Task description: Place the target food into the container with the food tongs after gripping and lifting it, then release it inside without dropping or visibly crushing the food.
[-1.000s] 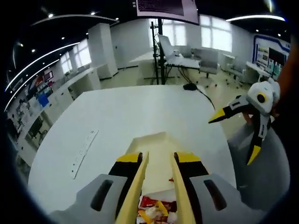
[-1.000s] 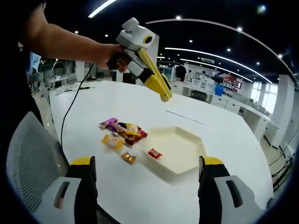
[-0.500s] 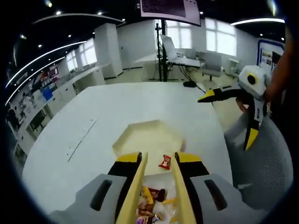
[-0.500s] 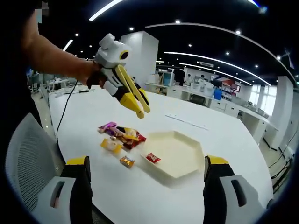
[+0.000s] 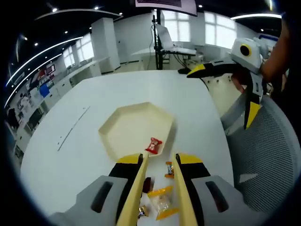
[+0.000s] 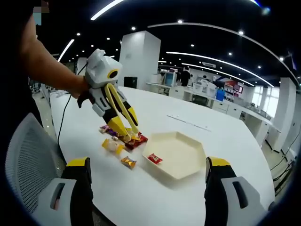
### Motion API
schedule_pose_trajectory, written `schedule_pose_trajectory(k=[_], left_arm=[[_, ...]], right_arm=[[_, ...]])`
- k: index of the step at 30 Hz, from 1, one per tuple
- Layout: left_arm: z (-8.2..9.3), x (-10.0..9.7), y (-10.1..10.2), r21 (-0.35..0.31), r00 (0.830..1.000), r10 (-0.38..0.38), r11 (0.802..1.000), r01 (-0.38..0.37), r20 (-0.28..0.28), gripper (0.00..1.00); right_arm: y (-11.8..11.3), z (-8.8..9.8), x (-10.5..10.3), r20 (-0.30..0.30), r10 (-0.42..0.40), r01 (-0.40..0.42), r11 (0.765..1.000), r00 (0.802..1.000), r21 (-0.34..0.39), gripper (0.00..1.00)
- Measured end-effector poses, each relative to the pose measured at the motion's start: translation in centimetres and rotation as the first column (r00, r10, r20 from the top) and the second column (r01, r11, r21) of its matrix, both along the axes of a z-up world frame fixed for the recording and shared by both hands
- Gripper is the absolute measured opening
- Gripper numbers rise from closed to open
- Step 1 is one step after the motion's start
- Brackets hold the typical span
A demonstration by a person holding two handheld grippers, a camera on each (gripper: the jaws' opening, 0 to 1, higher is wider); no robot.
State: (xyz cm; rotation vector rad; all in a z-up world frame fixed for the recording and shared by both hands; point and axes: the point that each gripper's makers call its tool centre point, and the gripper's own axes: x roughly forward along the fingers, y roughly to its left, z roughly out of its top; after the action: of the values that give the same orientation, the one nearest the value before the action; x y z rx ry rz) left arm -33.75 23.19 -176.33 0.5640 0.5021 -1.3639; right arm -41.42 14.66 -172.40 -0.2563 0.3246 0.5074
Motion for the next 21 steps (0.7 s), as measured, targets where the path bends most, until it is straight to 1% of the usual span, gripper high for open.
schedule_pose_trajectory(k=[1, 4, 8, 14, 15, 18, 20, 21], left_arm=[[-0.7, -0.3, 0.1, 0.016, 1.000, -0.007, 1.000, 0.007, 0.011, 0.24], [-2.4, -0.9, 0.0, 0.028, 1.000, -0.004, 1.000, 0.004, -0.002, 0.24], [-3.9, -1.5, -0.1, 0.034, 0.999, 0.010, 0.999, -0.008, -0.035, 0.24], [-5.3, -1.3, -0.7, 0.052, 0.999, 0.021, 0.998, -0.020, -0.031, 0.24], [-5.5, -1.2, -0.8, 0.057, 1.000, 0.019, 0.998, -0.018, -0.023, 0.24], [-6.1, -1.3, -0.8, 0.078, 0.999, 0.015, 0.997, -0.013, -0.030, 0.24], [-6.3, -1.3, -0.8, 0.077, 0.999, 0.012, 0.997, -0.009, -0.045, 0.24], [-6.4, -1.3, -0.9, 0.077, 0.999, 0.010, 0.997, -0.007, -0.044, 0.24]], right_arm=[[0.0, 0.0, 0.0, 0.000, -0.002, 0.002, 1.000, 1.000, 0.005, 1.00], [-0.1, 0.0, 0.0, -0.003, -0.002, 0.002, 1.000, 1.000, 0.010, 1.00], [-0.1, -0.1, 0.0, -0.006, -0.002, 0.002, 1.000, 1.000, 0.005, 0.99], [0.0, -0.2, 0.0, -0.012, 0.002, -0.002, 1.000, 1.000, 0.006, 0.99], [0.0, -0.2, 0.0, -0.013, 0.002, -0.002, 1.000, 1.000, 0.004, 0.99], [-0.1, -0.2, 0.0, -0.018, -0.001, 0.002, 1.000, 1.000, 0.009, 0.99], [-0.1, -0.3, 0.0, -0.019, -0.003, 0.003, 1.000, 1.000, 0.007, 0.99], [-0.1, -0.2, 0.0, -0.019, -0.003, 0.003, 1.000, 1.000, 0.007, 0.99]])
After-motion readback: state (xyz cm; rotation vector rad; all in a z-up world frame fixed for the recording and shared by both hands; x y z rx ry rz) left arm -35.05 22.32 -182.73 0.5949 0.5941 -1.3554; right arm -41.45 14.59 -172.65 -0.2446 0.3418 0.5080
